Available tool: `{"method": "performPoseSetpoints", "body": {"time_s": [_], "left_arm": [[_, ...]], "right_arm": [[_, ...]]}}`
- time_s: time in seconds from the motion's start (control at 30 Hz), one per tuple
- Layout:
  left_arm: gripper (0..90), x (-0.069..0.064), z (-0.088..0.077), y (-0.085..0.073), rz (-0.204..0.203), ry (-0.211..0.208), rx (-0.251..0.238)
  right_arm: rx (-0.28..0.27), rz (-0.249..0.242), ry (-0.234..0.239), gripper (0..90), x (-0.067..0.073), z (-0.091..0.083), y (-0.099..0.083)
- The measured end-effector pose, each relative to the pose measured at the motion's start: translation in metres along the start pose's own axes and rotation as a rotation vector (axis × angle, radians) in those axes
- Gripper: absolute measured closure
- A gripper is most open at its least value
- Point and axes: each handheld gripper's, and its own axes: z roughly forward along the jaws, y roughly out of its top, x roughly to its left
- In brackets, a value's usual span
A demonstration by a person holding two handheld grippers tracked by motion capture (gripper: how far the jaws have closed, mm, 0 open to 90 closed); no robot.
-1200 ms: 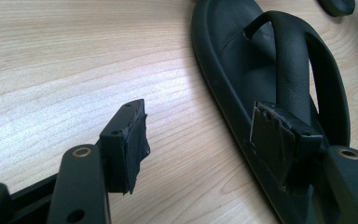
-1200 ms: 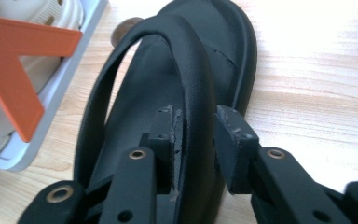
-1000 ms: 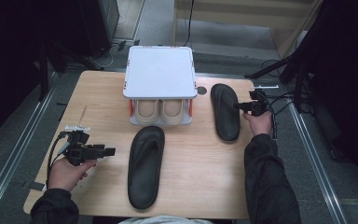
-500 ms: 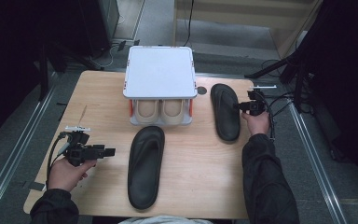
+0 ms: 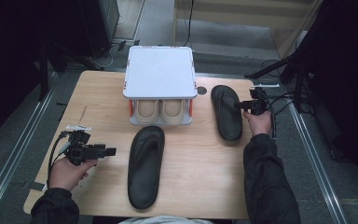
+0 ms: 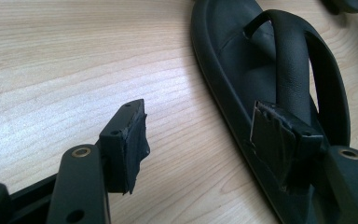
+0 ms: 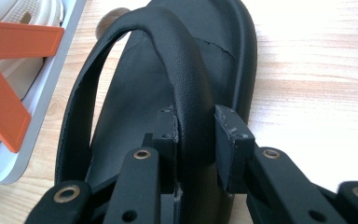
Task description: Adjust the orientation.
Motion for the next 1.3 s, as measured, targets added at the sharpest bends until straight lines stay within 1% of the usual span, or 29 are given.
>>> {"method": "performPoseSetpoints", "body": {"time_s": [0.13,0.4,0.57,0.6,0.7,0.77,0.9,0.93,0.97,1.03,1.07,1.1,1.17,1.2,1.23,1.3], "left_arm": [[36.0,-0.001,0.001,0.002,0.009,-0.004,0.001],[36.1,-0.002,0.007,0.008,0.025,-0.015,0.015],[36.2,-0.004,0.009,0.011,0.032,-0.018,0.012],[36.6,-0.004,0.01,0.012,0.042,-0.024,0.011],[37.2,-0.006,0.012,0.014,0.049,-0.029,0.015],[37.5,-0.007,0.014,0.016,0.061,-0.031,0.02],[38.4,-0.009,0.016,0.019,0.078,-0.037,0.021],[38.9,-0.009,0.017,0.02,0.075,-0.038,0.02],[39.2,-0.009,0.018,0.021,0.084,-0.043,0.024],[40.1,-0.011,0.019,0.024,0.088,-0.044,0.023],[40.1,-0.011,0.02,0.025,0.089,-0.037,0.024],[41.3,-0.012,0.019,0.026,0.089,-0.031,0.012],[43.3,-0.012,0.018,0.028,0.091,-0.032,-0.011],[44.2,-0.012,0.018,0.029,0.087,-0.034,-0.011],[47.2,-0.012,0.019,0.03,0.084,-0.033,-0.003],[48.2,-0.013,0.02,0.031,0.092,-0.031,0.01]], "right_arm": [[0.001,0.005,0.017,72.5,0.003,-0.006,-0.001],[-0.004,-0.004,0.03,72.5,0.008,-0.016,-0.005],[-0.003,-0.009,0.041,72.5,0.013,-0.025,-0.011],[-0.008,-0.01,0.04,72.6,0.014,-0.027,-0.012],[-0.012,-0.015,0.05,72.5,0.019,-0.033,-0.017],[-0.013,-0.017,0.055,72.5,0.021,-0.037,-0.02],[-0.016,-0.032,0.061,72.5,0.028,-0.045,-0.028],[-0.016,-0.037,0.062,72.5,0.03,-0.047,-0.031],[-0.014,-0.041,0.063,72.5,0.031,-0.049,-0.033],[-0.016,-0.048,0.068,72.5,0.035,-0.053,-0.039],[-0.019,-0.051,0.073,72.5,0.037,-0.055,-0.041],[-0.02,-0.058,0.076,72.5,0.038,-0.058,-0.044],[-0.025,-0.052,0.094,72.5,0.041,-0.061,-0.05],[-0.027,-0.054,0.101,72.5,0.041,-0.062,-0.052],[-0.025,-0.05,0.106,72.5,0.043,-0.063,-0.055],[-0.023,-0.059,0.11,72.5,0.046,-0.066,-0.061]]}}
